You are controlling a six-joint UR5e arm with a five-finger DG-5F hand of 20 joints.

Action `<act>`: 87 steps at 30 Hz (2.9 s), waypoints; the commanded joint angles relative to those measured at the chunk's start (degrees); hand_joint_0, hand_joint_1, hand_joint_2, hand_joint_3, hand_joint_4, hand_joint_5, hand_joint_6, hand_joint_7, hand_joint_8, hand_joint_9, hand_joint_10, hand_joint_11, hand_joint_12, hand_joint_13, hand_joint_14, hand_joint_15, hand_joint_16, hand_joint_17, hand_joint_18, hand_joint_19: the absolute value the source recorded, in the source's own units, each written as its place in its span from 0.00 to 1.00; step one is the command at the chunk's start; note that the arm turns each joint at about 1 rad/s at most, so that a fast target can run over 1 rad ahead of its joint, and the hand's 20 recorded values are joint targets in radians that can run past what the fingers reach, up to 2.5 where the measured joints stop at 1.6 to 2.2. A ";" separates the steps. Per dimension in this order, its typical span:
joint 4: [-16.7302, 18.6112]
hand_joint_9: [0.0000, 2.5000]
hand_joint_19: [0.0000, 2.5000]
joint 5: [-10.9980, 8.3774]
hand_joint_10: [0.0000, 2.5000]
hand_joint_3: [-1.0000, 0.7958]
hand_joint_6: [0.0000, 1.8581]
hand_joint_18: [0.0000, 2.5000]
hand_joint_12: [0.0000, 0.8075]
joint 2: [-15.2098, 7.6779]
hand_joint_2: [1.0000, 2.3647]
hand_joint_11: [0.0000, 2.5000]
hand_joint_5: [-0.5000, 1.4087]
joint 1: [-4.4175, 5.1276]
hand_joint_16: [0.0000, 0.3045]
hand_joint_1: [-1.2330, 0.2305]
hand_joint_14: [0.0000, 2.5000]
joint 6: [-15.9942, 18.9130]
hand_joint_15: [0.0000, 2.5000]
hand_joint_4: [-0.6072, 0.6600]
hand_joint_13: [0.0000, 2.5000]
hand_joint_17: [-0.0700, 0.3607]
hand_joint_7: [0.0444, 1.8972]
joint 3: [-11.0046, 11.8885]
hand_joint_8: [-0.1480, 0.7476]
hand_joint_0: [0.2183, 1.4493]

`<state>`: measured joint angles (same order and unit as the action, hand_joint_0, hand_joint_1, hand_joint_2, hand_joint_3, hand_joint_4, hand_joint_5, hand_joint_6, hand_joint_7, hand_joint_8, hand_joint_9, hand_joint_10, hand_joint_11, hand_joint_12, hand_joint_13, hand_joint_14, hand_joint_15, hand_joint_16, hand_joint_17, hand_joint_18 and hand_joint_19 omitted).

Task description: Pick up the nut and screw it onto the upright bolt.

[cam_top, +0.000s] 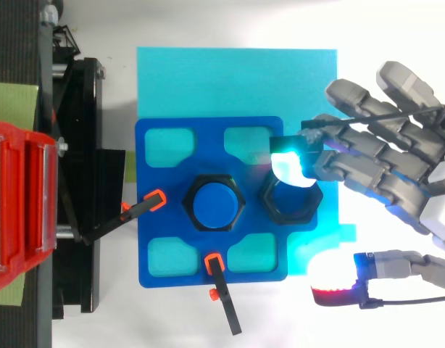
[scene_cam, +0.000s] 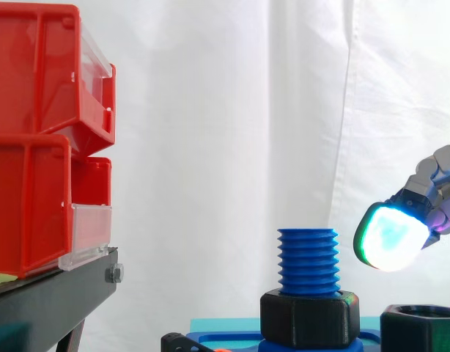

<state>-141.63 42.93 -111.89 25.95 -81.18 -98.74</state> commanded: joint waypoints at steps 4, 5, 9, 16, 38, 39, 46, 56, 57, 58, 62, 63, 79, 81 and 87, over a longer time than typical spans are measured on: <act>1.45 0.16 0.00 -4.35 0.00 0.28 0.27 0.01 0.54 0.00 0.00 0.00 0.14 -0.29 0.19 0.42 0.00 2.87 0.00 0.69 0.11 0.46 0.38 0.04 0.53 0.12; 1.71 0.16 0.00 -4.79 0.00 0.28 0.27 0.01 0.55 0.00 0.00 0.00 0.14 -0.29 0.19 0.42 0.00 3.05 0.00 0.70 0.11 0.46 0.38 0.04 0.53 0.11; 2.41 0.15 0.00 -7.42 0.00 0.28 0.27 0.01 0.55 0.00 0.00 0.00 0.14 -0.29 0.19 0.41 0.00 3.22 0.00 0.70 0.11 0.46 0.38 0.04 0.53 0.11; 3.91 0.14 0.00 -8.65 0.00 0.28 0.27 0.00 0.56 -0.09 0.00 0.00 0.14 0.06 0.19 0.39 0.00 3.05 0.00 0.70 0.10 0.47 0.38 -0.05 0.53 0.10; 9.36 0.10 0.00 -20.52 0.00 0.28 0.27 0.00 0.59 -0.70 0.00 0.00 0.14 3.76 0.21 0.35 0.00 0.23 0.00 0.69 0.06 0.50 0.38 0.04 0.54 0.06; 9.71 0.08 0.00 -20.61 0.00 0.28 0.27 0.00 0.59 -0.88 0.00 0.00 0.13 3.93 0.21 0.34 0.00 0.06 0.00 0.68 0.04 0.50 0.39 -0.05 0.53 0.06; 12.70 0.00 0.00 -21.22 0.00 0.28 0.27 0.00 0.59 -2.46 0.00 0.00 0.11 4.55 0.22 0.28 0.00 -0.64 0.00 0.68 0.00 0.51 0.38 -0.05 0.51 0.05; 14.01 0.00 0.00 -20.87 0.00 0.28 0.27 0.00 0.59 -3.60 0.00 0.00 0.10 4.55 0.22 0.31 0.00 -1.96 0.00 0.67 0.00 0.51 0.38 0.04 0.49 0.06; 14.89 0.00 0.00 -20.87 0.00 0.28 0.27 0.00 0.59 -4.04 0.00 0.00 0.11 4.55 0.22 0.32 0.00 -1.96 0.00 0.67 0.00 0.51 0.38 0.04 0.49 0.06; 15.51 0.00 0.00 -20.87 0.00 0.28 0.27 0.00 0.59 -4.48 0.00 0.00 0.11 4.55 0.22 0.32 0.00 -2.05 0.00 0.68 0.00 0.51 0.38 0.12 0.49 0.06; 16.65 0.00 0.00 -20.78 0.00 0.28 0.27 0.00 0.59 -4.57 0.00 0.00 0.11 4.55 0.22 0.31 0.00 -2.58 0.00 0.69 0.00 0.52 0.37 0.56 0.51 0.06; 16.74 0.00 0.00 -20.78 0.00 0.28 0.27 0.00 0.59 -4.57 0.00 0.00 0.11 4.55 0.22 0.31 0.00 -2.75 0.00 0.69 0.00 0.52 0.37 0.47 0.51 0.06; 17.62 0.00 0.00 -20.25 0.00 0.28 0.27 0.00 0.59 -6.50 0.00 0.00 0.12 4.72 0.22 0.33 0.00 -2.40 0.00 0.70 0.00 0.52 0.38 0.91 0.52 0.07; 17.53 0.01 0.00 -20.25 0.00 0.28 0.27 0.00 0.59 -6.59 0.00 0.00 0.12 4.55 0.22 0.34 0.00 -2.23 0.00 0.70 0.01 0.51 0.38 0.91 0.53 0.07; 17.53 0.02 0.00 -19.99 0.00 0.28 0.27 0.00 0.59 -6.59 0.00 0.00 0.12 4.20 0.22 0.34 0.00 -2.05 0.00 0.71 0.02 0.51 0.39 0.91 0.53 0.07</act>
<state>-124.09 22.78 -118.46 30.28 -83.28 -97.82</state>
